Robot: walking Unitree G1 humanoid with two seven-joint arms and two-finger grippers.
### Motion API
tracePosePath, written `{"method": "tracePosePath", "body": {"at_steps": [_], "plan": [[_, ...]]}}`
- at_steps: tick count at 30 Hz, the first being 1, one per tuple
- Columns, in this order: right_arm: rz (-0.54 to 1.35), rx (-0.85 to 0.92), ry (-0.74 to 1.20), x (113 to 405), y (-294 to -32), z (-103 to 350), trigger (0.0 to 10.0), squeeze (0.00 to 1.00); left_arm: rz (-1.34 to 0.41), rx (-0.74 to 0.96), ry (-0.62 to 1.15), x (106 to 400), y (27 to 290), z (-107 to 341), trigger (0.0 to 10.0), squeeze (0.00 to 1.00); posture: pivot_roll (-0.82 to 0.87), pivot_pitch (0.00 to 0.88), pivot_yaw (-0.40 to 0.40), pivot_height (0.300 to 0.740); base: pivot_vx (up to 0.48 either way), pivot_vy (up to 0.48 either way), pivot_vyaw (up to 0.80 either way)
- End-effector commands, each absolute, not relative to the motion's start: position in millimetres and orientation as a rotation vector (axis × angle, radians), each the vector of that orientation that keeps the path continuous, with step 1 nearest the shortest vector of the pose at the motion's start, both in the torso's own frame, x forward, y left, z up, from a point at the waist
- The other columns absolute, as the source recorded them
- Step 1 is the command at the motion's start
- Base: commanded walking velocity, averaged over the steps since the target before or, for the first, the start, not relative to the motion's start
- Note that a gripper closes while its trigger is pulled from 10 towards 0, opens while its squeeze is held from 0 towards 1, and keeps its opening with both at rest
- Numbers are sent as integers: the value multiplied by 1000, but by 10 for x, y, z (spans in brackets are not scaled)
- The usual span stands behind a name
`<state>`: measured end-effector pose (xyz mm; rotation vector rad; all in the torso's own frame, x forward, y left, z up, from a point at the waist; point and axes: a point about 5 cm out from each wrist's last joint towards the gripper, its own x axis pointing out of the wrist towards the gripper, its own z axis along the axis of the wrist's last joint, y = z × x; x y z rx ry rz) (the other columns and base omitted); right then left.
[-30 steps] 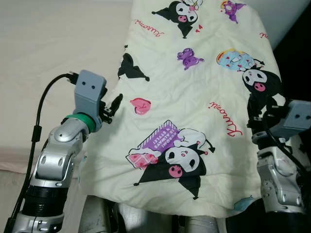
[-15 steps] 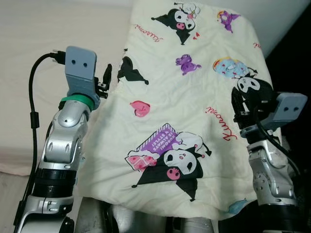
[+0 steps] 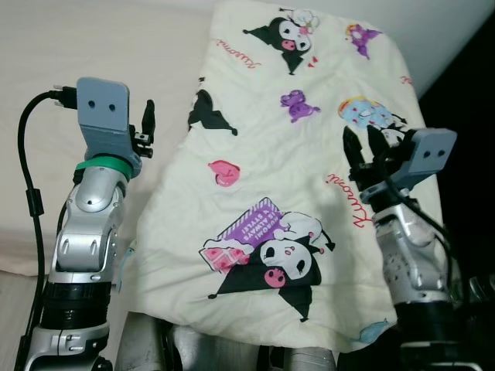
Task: Clean up the room
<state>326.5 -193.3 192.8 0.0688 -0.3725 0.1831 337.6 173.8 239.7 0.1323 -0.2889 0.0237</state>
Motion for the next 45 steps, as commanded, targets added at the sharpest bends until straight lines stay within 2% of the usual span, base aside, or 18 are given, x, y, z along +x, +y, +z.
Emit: {"method": "tracePosePath", "body": {"at_steps": [1, 8, 14, 29, 31, 34, 38, 40, 41, 45], "plan": [[145, 63, -357, 3219, -2028, 1886, 10000, 0, -9, 136, -283, 3404, 1656, 2368, 10000, 0, -41, 137, -23, 585, 0, 0, 0], [63, 40, -350, 3085, -2217, 1814, 10000, 0, -87, 120, -284, 3522, 1447, 2413, 10000, 0, -94, 131, 14, 585, 0, 0, 0], [48, 36, -358, 3112, -2259, 1835, 10000, 0, -90, 118, -279, 3503, 1437, 2402, 10000, 0, -83, 133, 6, 585, 0, 0, 0], [86, 40, -357, 3119, -2126, 1817, 10000, 0, -64, 102, -278, 3467, 1485, 2302, 10000, 0, -86, 78, 10, 585, 0, 0, 0], [87, 64, -395, 3118, -2079, 1890, 10000, 0, -41, 125, -309, 3467, 1523, 2335, 10000, 0, -82, 13, 22, 585, 0, 0, 0], [94, 92, -416, 3123, -2008, 1908, 10000, 0, -24, 151, -329, 3452, 1552, 2320, 10000, 0, -77, 0, 15, 585, 0, 0, 0], [119, 123, -423, 3178, -1895, 1937, 10000, 0, 4, 178, -354, 3443, 1551, 2331, 10000, 0, -72, 0, 18, 585, 0, 0, 0], [156, 124, -421, 3209, -1755, 1996, 10000, 0, 57, 213, -392, 3467, 1571, 2404, 10000, 0, -74, 54, -7, 585, 0, 0, 0], [156, 124, -421, 3209, -1755, 1996, 10000, 0, 57, 213, -392, 3467, 1571, 2404, 10000, 0, -74, 54, -7, 585, 0, 0, 0], [158, 106, -396, 3156, -1721, 1959, 10000, 0, 101, 162, -303, 3478, 1711, 2288, 10000, 0, -68, 91, -43, 585, 0, 0, 0]]}}
